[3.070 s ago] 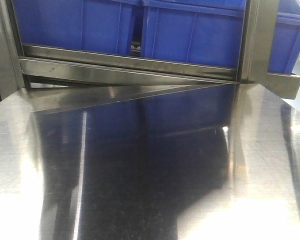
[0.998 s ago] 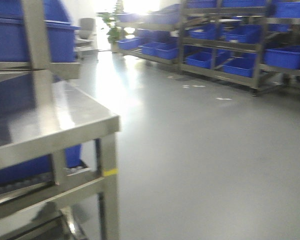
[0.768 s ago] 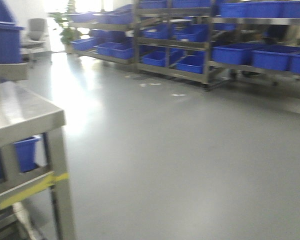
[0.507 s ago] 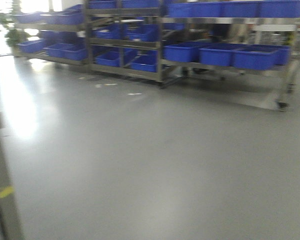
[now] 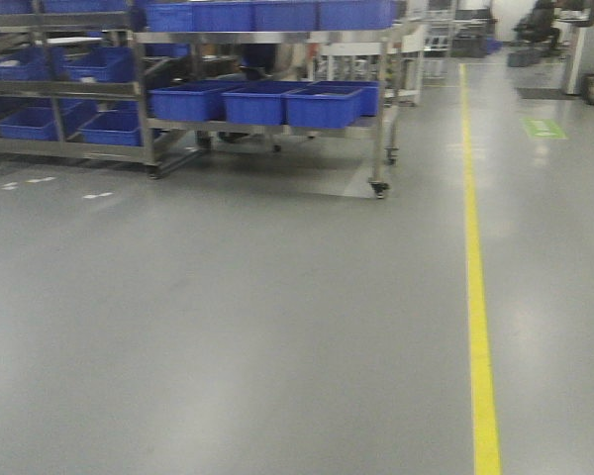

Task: Place yellow foam block on left shelf second layer
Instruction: 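Drive the base away from the table holding the block in the right gripper, then drive the base across the floor to the shelf of blue bins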

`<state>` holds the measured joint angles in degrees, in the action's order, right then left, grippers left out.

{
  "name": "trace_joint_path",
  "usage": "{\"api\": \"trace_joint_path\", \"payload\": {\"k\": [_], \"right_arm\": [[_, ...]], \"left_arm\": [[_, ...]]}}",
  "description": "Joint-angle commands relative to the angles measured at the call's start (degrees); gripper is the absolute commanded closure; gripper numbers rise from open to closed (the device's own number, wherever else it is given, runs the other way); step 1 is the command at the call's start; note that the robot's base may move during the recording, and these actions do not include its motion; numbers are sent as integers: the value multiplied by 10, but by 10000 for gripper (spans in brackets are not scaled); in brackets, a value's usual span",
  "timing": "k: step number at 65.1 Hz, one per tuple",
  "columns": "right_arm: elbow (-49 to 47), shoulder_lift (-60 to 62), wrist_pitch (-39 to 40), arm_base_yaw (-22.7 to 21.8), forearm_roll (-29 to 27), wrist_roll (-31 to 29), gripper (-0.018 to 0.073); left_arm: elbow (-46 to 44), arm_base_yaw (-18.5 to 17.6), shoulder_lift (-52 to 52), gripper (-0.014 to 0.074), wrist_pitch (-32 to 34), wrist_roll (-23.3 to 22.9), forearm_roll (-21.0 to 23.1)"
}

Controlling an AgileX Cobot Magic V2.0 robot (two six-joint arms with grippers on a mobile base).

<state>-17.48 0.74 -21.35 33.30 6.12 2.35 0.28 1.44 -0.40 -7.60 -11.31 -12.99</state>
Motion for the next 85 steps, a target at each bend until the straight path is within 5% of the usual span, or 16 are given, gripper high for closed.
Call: {"api": "trace_joint_path", "payload": {"k": [1, 85], "right_arm": [[-17, 8, 48, -4, 7, -3, 271], [-17, 8, 48, -4, 7, -3, 271]], "left_arm": [[15, -2, -8, 460, 48, -2, 0], [15, -22, -8, 460, 48, -2, 0]]}}
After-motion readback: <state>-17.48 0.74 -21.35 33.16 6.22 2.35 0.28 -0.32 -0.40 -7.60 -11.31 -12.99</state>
